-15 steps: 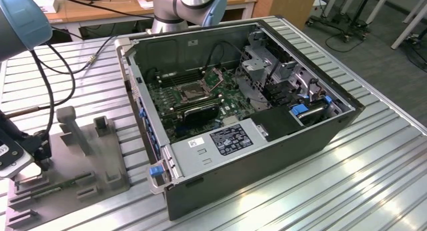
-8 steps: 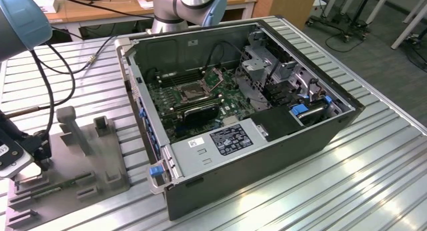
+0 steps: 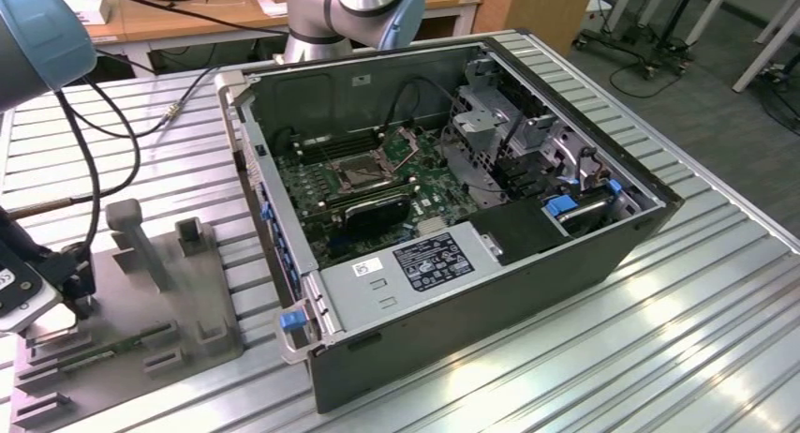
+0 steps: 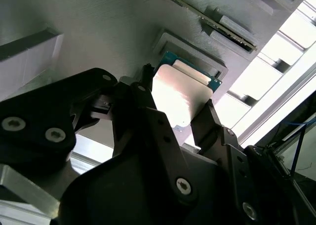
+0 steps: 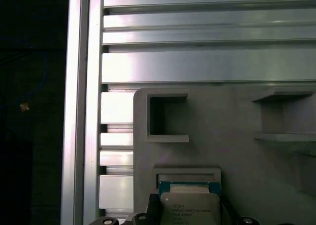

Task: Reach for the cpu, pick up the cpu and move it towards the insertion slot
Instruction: 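Pick up the cpu and move it towards the insertion slot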

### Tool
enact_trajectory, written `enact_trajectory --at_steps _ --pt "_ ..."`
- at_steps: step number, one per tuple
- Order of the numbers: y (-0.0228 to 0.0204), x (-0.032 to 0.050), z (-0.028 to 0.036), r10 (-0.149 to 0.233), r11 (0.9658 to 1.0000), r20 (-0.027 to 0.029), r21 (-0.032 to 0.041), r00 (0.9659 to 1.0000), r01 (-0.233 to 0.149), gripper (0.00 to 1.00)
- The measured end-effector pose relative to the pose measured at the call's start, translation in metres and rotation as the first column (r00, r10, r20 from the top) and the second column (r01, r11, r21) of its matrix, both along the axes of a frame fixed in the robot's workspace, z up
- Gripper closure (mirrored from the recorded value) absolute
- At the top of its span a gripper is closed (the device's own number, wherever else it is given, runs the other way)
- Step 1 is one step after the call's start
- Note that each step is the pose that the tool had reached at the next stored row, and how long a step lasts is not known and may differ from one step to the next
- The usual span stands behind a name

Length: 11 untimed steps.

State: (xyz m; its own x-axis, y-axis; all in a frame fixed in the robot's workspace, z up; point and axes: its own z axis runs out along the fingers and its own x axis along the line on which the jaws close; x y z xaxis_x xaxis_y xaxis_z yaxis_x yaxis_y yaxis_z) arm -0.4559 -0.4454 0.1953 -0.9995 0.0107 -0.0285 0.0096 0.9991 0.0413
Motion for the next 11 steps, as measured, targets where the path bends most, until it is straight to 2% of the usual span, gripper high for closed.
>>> enact_trajectory --at_steps 4,11 --pt "0.0 0.0 0.0033 0.0 1.0 0.0 0.0 1.0 0.0 0.45" --pt "0.0 0.0 0.0041 0.0 1.0 -0.0001 0.0002 1.0 0.0 0.45"
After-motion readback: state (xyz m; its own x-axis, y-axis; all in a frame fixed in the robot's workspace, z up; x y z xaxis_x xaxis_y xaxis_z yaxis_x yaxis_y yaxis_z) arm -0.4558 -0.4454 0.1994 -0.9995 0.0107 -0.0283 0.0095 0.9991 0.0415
